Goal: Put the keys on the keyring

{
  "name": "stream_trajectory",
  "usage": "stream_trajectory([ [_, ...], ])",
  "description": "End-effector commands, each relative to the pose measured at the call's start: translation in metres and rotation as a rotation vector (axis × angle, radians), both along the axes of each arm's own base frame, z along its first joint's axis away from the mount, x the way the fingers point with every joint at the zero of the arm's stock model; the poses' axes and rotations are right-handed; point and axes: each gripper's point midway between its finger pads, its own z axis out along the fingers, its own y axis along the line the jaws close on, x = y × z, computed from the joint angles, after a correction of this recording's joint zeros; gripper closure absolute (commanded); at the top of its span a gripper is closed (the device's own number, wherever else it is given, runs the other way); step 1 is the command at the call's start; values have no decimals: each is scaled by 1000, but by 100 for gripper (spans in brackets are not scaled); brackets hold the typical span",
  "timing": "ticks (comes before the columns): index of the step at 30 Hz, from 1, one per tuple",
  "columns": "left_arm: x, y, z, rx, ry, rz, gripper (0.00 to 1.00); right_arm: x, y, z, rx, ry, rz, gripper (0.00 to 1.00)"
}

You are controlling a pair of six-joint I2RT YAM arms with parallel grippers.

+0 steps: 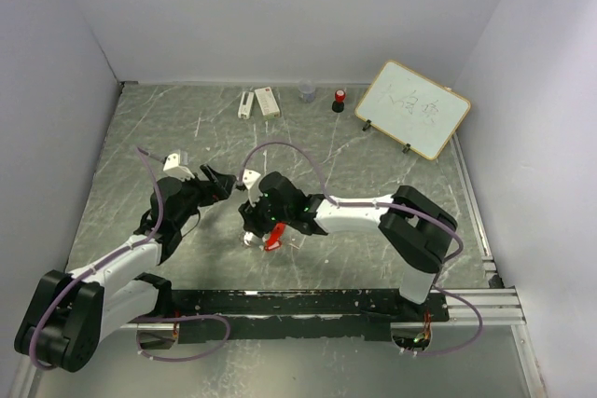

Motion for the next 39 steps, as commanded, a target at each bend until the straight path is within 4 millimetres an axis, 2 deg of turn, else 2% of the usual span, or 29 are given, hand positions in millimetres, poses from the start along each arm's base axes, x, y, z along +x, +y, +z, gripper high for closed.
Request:
stream_trajectory([
  [1, 2, 7, -1, 2, -1, 34, 3, -1, 12, -8, -4, -2, 32, 56],
  [3, 2, 7, -2, 2, 4, 31, 3, -3, 11, -19, -26, 11, 38, 56],
  [5, 3, 7, -3, 2, 8, 31, 3, 3, 19, -17, -16, 1, 36, 56],
  [10, 2, 9, -5, -2, 11, 35, 3, 11, 20, -29, -43, -17, 19, 59],
  [12, 2, 9, -6, 0, 13, 36, 3, 16, 20, -29, -53, -34, -2, 70],
  [14, 2, 9, -6, -1, 14, 34, 3, 23, 18, -26, -59, -55, -31, 86],
  [16, 2, 10, -5, -4, 11, 34, 3, 30, 15, -15, -43, -93, -73, 97],
  [19, 1, 10, -5, -6, 9, 34, 4, 52, 1, 6, -7, -166, -205, 100],
  [22, 1, 10, -6, -8, 10, 32, 4, 71, -18, 9, -24, -165, -299, 100],
  [23, 1, 10, -7, -8, 12, 31, 4, 77, -23, 9, -32, -167, -322, 100],
  [25, 0, 9, -7, -9, 13, 28, 4, 84, -30, 15, -38, -188, -349, 89],
  [27, 0, 10, -7, -9, 11, 30, 4, 85, -28, 26, -16, -208, -332, 67],
  [29, 0, 11, -6, -8, 9, 31, 4, 80, -25, 31, -6, -208, -286, 56],
  [30, 0, 11, -6, -6, 9, 32, 4, 80, -17, 40, 12, -210, -263, 54],
  [32, 0, 11, -5, -2, 9, 33, 4, 76, -13, 39, 8, -197, -224, 53],
  [35, 0, 11, -5, -1, 10, 31, 0, 66, -9, 33, 7, -170, -173, 52],
  [39, 0, 11, -5, -1, 16, 33, 1, 56, -7, 24, 3, -143, -121, 52],
])
